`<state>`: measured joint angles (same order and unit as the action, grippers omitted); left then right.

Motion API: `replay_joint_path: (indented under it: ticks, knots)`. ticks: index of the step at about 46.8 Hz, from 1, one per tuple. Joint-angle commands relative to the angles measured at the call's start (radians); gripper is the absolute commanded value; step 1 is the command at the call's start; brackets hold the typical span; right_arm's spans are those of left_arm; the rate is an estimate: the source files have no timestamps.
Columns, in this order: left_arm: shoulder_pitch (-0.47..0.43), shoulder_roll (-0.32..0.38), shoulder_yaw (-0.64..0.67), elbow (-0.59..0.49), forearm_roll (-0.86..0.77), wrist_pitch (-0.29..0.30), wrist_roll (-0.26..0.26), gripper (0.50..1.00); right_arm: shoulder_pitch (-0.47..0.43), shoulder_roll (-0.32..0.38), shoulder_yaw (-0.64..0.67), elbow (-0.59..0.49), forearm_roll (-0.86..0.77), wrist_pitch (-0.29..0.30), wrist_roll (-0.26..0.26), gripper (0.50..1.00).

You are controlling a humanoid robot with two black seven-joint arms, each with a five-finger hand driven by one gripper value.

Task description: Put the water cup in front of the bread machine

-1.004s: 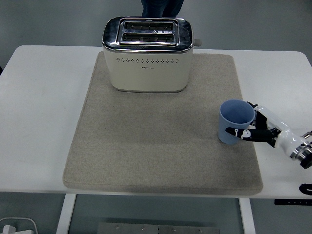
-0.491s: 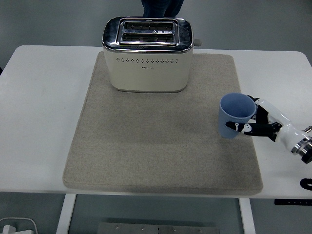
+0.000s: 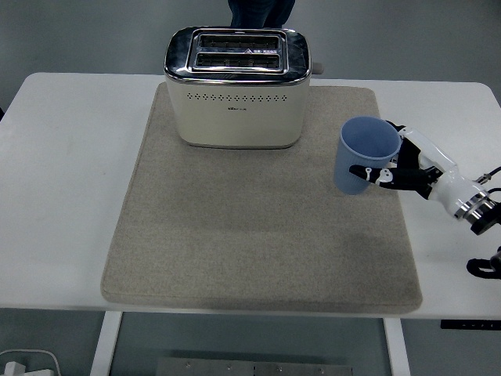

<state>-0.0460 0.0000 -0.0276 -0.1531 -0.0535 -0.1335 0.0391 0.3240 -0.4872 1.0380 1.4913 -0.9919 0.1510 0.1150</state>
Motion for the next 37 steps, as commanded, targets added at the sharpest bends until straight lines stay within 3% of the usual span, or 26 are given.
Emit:
replay_joint_path:
  ticks: [1,15,37]
  knots:
    - [0.0,0.0,0.0,0.0,0.0,0.0,0.001,0.999,0.029,0.007,-0.033,-0.006,0.002,-0.001,0.002,0.5]
    - [0.0,0.0,0.0,0.001,0.0,0.0,0.001,0.999,0.125,0.084,-0.142,-0.052,0.006,-0.001,0.003,0.5]
    - [0.0,0.0,0.0,0.0,0.0,0.0,0.001,0.999,0.291,0.246,-0.254,-0.218,-0.004,-0.004,0.011,0.5]
